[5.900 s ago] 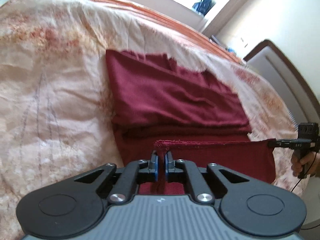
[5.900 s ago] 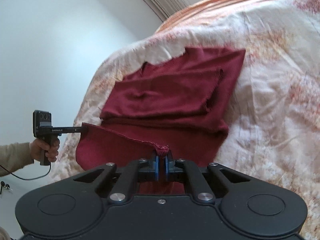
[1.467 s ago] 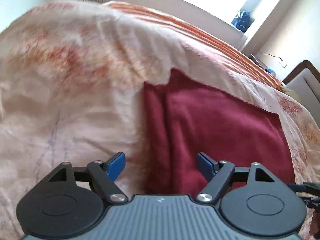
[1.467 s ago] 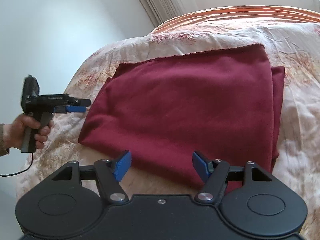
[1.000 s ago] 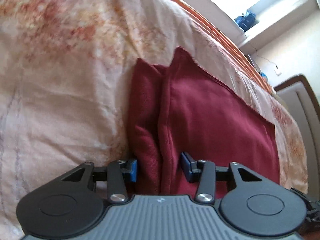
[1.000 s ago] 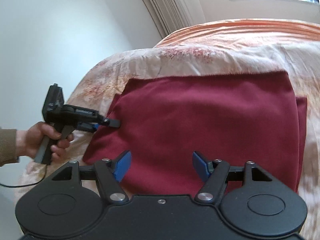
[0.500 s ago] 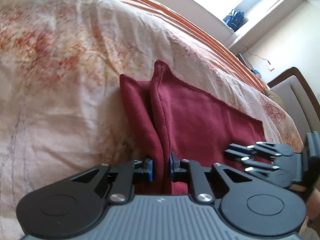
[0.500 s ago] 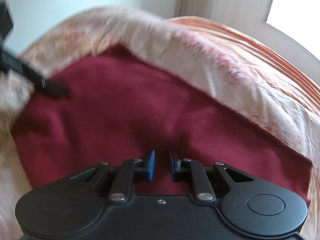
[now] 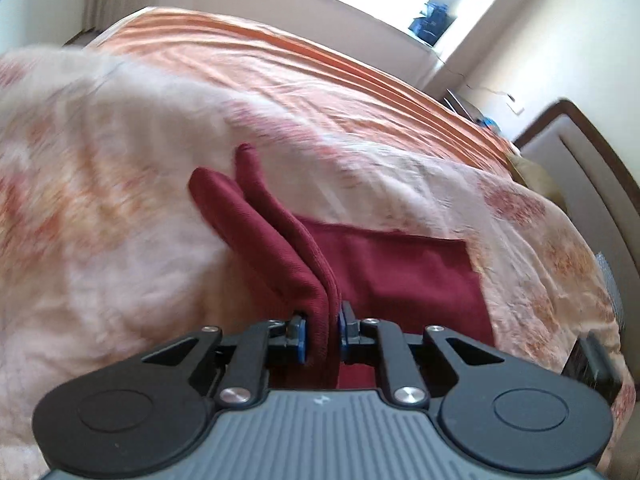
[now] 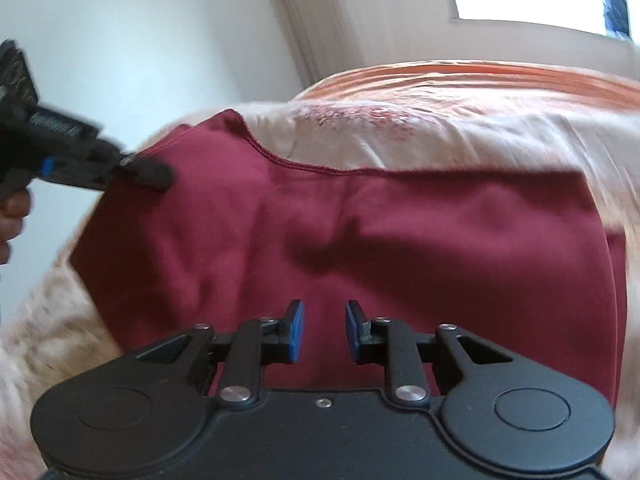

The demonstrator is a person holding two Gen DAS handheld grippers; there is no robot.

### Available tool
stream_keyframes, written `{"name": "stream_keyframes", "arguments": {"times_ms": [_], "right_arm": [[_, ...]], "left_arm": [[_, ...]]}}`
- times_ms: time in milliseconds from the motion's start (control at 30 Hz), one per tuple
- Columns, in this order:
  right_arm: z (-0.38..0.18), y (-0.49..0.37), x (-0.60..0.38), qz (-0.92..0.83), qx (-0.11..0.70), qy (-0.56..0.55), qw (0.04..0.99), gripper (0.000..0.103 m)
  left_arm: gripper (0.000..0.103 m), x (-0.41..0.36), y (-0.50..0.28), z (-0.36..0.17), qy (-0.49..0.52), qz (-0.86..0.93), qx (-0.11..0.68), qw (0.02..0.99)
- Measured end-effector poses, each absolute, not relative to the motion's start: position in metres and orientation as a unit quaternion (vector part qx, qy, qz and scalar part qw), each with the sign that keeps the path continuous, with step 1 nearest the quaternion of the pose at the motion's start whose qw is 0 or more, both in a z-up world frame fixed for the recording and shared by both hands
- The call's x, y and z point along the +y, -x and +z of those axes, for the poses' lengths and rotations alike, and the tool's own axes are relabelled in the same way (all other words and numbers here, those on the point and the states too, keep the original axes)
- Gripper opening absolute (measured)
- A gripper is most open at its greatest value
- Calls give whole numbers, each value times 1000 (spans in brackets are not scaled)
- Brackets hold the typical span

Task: Fold small clothes
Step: 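Lift the held edge with both grippers, fold it over, release, then grasp the shirt edge with the right gripper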

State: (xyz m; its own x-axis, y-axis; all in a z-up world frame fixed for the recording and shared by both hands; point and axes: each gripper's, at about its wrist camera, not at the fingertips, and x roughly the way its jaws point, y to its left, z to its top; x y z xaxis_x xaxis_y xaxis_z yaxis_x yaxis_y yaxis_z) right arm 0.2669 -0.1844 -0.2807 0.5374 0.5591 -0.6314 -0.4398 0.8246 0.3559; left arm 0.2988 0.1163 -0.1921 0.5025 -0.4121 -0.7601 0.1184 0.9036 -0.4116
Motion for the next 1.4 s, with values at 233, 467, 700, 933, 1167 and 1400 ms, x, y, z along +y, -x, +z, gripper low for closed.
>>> {"name": "stream_keyframes", "arguments": {"times_ms": [233,467,700,933,1167,1400], "right_arm": [[-281,-224,-250,231,385,-207,869,35],[-279,-202,-348,177,366,-340,848,41],[-272,-283,-353,261,357,-431,786,68],[-282,-367,-307,262,423,-433,751,68],[-297,-386,-284,263,471,-404,739,68],[-310,-390,-285,262,471,-405,738,67]], "left_arm": [[15,11,-314,-185,73,-179,494,848],[15,-76,-306,-231,-33,-194,499,844],[15,-85,-287,-240,-40,-163,479,862],[21,-82,-279,-231,-18,-149,468,871],[65,-79,-243,-192,15,-172,438,882],[82,-39,-201,-191,-25,-143,439,887]]}}
